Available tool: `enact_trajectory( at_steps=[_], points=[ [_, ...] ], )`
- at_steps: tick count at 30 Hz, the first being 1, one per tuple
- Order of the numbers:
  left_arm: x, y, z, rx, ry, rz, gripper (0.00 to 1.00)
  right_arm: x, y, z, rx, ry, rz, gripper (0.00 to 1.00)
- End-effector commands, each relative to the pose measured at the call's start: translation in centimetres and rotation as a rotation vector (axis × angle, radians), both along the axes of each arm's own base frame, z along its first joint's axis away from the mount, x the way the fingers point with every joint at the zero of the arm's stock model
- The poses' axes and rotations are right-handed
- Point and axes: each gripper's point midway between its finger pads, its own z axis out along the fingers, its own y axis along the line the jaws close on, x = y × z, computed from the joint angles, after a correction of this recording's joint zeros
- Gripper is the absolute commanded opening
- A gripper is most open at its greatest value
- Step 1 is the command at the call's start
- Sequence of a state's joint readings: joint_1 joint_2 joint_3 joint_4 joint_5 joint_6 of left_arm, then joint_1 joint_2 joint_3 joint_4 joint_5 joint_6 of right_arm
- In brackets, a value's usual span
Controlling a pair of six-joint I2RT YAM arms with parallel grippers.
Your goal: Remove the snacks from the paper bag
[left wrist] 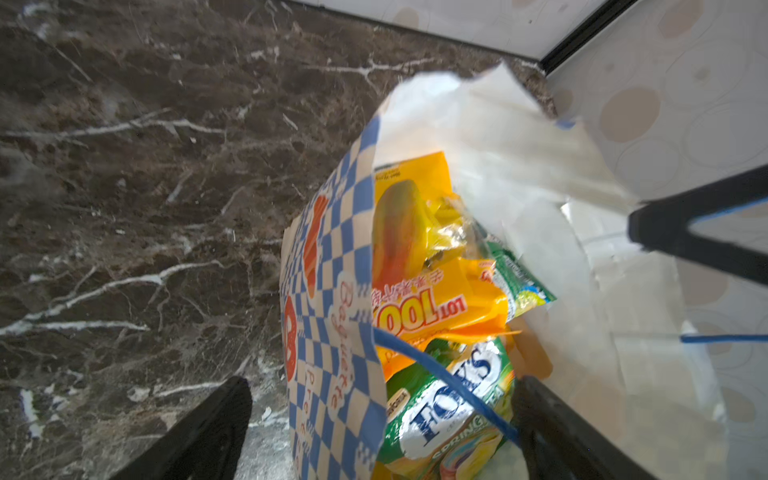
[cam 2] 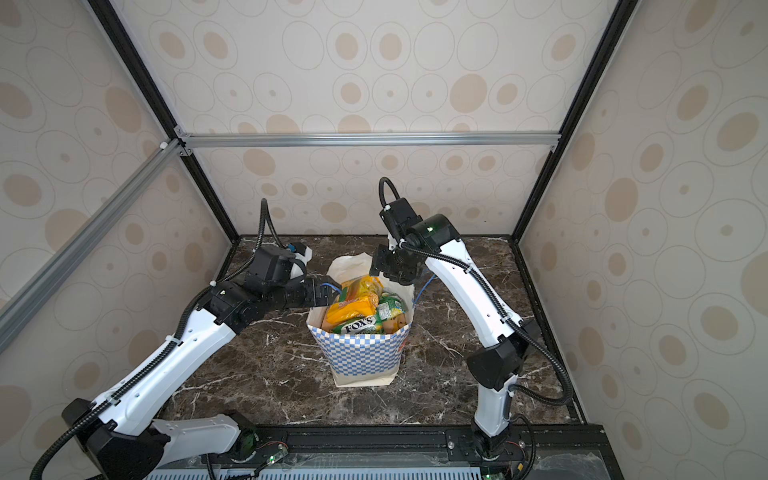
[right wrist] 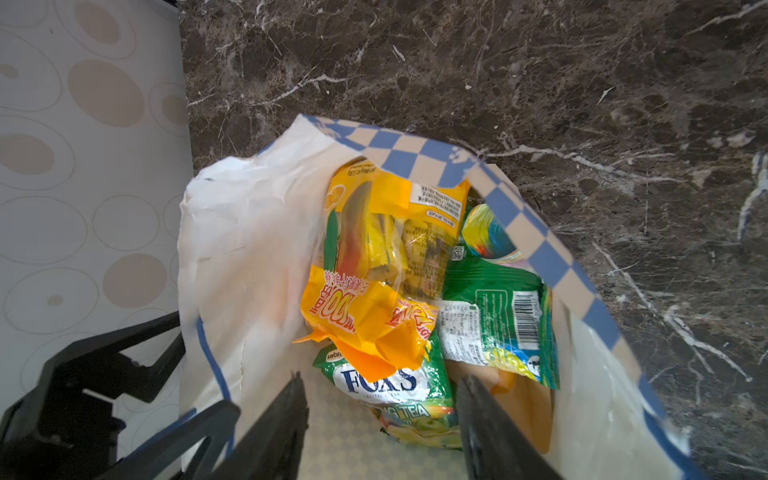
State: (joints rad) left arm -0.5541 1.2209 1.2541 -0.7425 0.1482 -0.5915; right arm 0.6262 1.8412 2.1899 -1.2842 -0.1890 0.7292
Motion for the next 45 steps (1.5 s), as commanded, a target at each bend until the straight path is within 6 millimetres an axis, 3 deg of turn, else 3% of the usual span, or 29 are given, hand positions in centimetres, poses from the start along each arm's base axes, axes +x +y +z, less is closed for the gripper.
enact_trajectory(
  at_steps=[1, 4, 10, 13, 16, 19, 23, 26, 32, 37, 41, 45],
  points=[
    [-1.7, 2.0, -0.6, 0.061, 0.037, 0.015, 0.98, -1.0, 2.5, 3.1, 0.102, -0.084, 0.079, 0.65],
    [-2.4, 4.0, -0.5, 0.126, 0.041, 0.073, 0.98, -2.4, 4.8, 3.4, 0.142, -0.107, 0.169, 0.68],
    [-3.7, 7.8, 0.6, 0.305, -0.005, 0.100, 0.98, -3.0, 6.3, 3.8, 0.162, -0.146, 0.224, 0.69],
    [-4.0, 9.3, 1.3, 0.388, -0.021, 0.104, 0.98, -5.7, 8.5, 5.4, 0.194, -0.277, 0.450, 0.72],
    [-4.1, 9.4, 1.9, 0.415, -0.034, 0.076, 0.98, -9.1, 9.1, 5.5, 0.170, -0.398, 0.660, 0.75],
    [-4.2, 9.2, 2.1, 0.408, -0.024, 0.061, 0.98, -11.1, 9.8, 6.0, 0.206, -0.448, 0.743, 0.72],
    [-3.8, 8.2, 2.6, 0.351, -0.034, 0.062, 0.98, -13.8, 12.5, 6.2, 0.220, -0.576, 0.851, 0.68],
    [-3.4, 7.4, 2.9, 0.304, -0.043, 0.061, 0.98, -13.6, 13.6, 5.5, 0.220, -0.592, 0.822, 0.61],
    [-3.1, 6.9, 3.3, 0.267, -0.063, 0.049, 0.98, -10.7, 14.4, 4.3, 0.136, -0.706, 0.760, 0.51],
    [-2.7, 7.0, 3.5, 0.269, -0.069, 0.050, 0.98, -10.7, 16.2, 3.7, 0.186, -0.664, 0.773, 0.36],
    [-2.6, 7.1, 3.6, 0.265, -0.076, 0.053, 0.98, -10.6, 16.1, 3.5, 0.185, -0.674, 0.770, 0.15],
    [-2.4, 7.3, 4.1, 0.258, -0.090, 0.058, 0.98, -10.1, 15.2, 3.3, 0.131, -0.688, 0.761, 0.06]
  ],
)
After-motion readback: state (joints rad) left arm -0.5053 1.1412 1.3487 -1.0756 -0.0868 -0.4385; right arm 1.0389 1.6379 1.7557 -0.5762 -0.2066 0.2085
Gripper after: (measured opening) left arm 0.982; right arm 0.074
